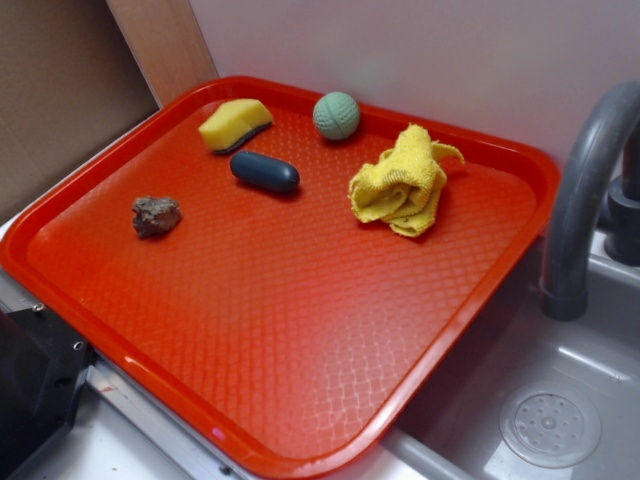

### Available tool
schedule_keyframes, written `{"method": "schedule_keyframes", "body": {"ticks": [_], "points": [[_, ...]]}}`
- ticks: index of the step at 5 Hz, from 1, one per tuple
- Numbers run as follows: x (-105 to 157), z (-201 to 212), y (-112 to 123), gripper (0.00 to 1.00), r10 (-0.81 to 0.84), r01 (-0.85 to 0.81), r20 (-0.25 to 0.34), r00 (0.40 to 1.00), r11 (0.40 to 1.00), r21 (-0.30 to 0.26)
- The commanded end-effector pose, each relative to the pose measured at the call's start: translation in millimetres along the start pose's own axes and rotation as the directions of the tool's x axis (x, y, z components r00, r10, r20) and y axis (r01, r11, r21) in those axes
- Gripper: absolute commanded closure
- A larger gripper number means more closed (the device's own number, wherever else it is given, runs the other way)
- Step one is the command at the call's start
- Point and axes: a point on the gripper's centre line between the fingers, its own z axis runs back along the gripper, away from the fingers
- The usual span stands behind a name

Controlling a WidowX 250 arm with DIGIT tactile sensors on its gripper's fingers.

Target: Grab the yellow cloth.

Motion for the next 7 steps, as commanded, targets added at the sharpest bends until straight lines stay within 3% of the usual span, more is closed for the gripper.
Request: {"method": "schedule_keyframes", "body": {"ticks": [1,2,3,4,5,7], "points": [[0.0,0.0,0.0,0.0,0.0,0.0,0.0,1.0,1.0,0.0],[34.0,-54.6,-9.1,0.0,-0.113,0.113,0.006,0.994,0.993,0.047],[62.7,-101.3,-45.8,0.0,-0.306,0.308,0.056,0.95,0.951,-0.034],[92.8,-121.0,-83.7,0.0,-0.406,0.416,0.131,0.904,0.907,-0.063],[127.1,-150.4,-100.4,0.0,-0.48,0.489,0.215,0.851,0.872,0.012],[127.1,-150.4,-100.4,0.0,-0.48,0.489,0.215,0.851,0.872,0.012]]}}
